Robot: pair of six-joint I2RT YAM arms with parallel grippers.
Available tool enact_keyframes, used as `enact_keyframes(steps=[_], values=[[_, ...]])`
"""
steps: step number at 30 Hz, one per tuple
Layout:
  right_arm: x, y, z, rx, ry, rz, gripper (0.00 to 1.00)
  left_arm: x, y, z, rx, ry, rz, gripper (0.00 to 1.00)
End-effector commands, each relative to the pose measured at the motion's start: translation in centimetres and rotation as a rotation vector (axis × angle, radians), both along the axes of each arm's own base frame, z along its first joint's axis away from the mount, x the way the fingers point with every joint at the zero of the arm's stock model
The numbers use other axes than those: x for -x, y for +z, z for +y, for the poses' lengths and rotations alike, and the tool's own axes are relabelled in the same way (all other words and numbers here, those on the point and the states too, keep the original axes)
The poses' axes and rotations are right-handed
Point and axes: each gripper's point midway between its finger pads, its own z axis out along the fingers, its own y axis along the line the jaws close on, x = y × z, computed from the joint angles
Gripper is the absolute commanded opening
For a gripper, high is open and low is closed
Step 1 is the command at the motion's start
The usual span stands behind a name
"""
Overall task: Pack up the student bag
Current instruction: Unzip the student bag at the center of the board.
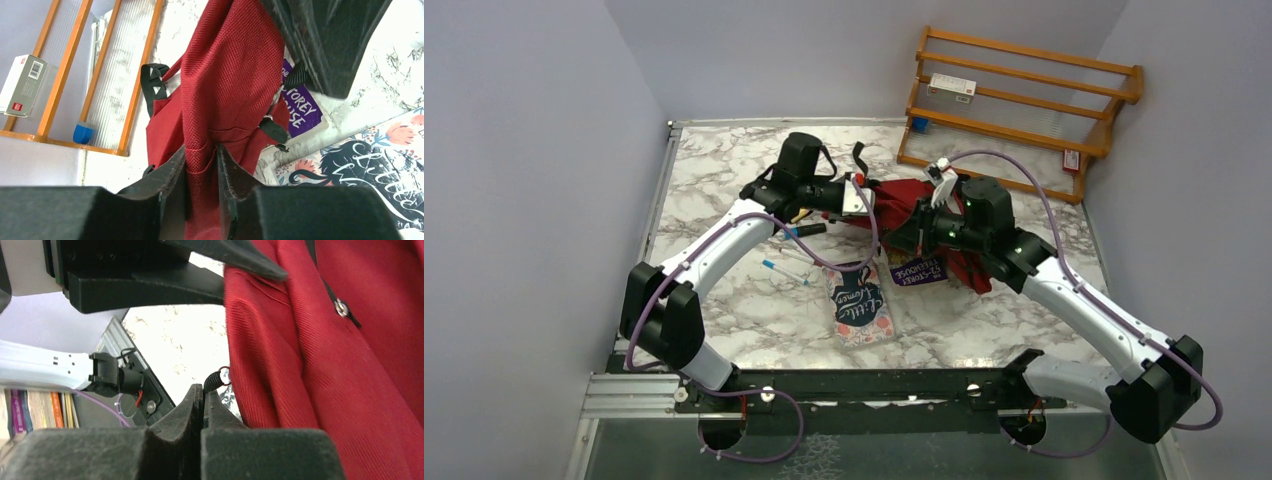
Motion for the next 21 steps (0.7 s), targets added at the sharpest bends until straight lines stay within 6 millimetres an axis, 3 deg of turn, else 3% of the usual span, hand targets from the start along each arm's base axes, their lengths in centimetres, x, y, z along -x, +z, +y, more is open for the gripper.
enact_keyframes(steps=[1,3,8,11,16,21], values=[[-0.3,1.0,-2.2,-0.018,-0.169,0.020,0.01,-0.7,0.6,1.0,-0.029,0.054,-0.052,0.20],[-0.6,0.9,-3.5,-0.022,-0.272,0.046,0.01,-0.7,0.6,1.2,-0.033,0.066,-0.054,0.00],[-0.3,1.5,-6.5,-0.059,-0.451,0.082,0.01,-1.3,0.9,1.8,-0.031,0.130,-0.073,0.00],[0.3,2.0,-7.9,-0.064,-0.511,0.093,0.01,-2.6,2.0,2.7,0.017,0.204,-0.078,0.00],[1.2,1.2,-9.9,-0.007,-0.588,0.132,0.01,-4.7,4.4,4.2,0.106,0.303,-0.073,0.00],[2.4,0.3,-12.0,0.025,-0.654,0.158,0.01,-6.1,4.7,5.6,0.126,0.371,-0.070,0.00]])
